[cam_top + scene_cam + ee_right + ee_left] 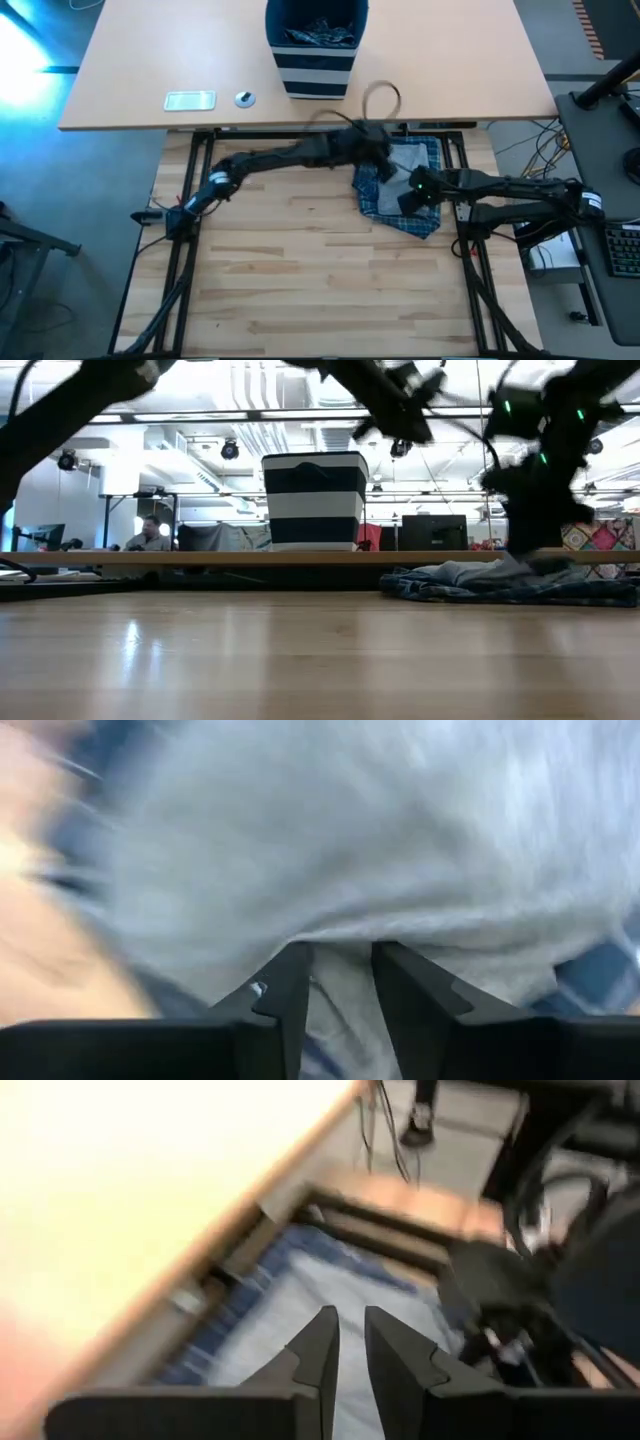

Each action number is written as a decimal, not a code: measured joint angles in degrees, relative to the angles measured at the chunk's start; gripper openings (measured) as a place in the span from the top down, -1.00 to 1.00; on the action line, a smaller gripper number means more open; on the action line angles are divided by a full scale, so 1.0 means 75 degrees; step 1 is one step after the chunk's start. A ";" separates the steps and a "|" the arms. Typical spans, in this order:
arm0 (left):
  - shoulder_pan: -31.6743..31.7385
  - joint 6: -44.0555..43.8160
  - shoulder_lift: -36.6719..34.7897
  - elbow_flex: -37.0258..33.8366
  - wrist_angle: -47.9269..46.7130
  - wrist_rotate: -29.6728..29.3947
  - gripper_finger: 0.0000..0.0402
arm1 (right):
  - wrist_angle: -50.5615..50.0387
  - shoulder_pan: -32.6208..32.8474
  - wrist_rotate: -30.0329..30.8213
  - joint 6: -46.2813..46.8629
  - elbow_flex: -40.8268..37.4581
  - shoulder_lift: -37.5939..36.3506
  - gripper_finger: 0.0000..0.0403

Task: Fold Laundry from Bin
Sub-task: Stack the gray shirt on top of the blue patterned pants, then remove the blue patterned long-sleeve from the laundry bin

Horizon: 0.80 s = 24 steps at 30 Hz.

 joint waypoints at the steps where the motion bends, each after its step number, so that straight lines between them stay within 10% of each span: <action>1: 0.0072 0.0136 -0.0272 0.0000 -0.0068 -0.0166 0.82 | -0.0117 0.0004 -0.0028 -0.0208 0.0266 -0.0058 0.43; 9: 0.1062 0.0387 -0.0742 0.0012 -0.1138 -0.0381 0.75 | -0.0497 0.0015 0.0453 -0.1514 0.2264 0.0310 0.15; 17: 0.2073 0.0219 -0.1916 0.0002 -0.2164 0.0028 0.22 | -0.0391 -0.0257 0.0685 -0.2320 0.4614 0.2325 -0.11; 24: 0.2782 0.1027 -0.2395 0.0020 -0.3152 0.1630 -0.11 | -0.0530 -0.0501 0.0655 -0.3292 0.7055 0.4337 -0.16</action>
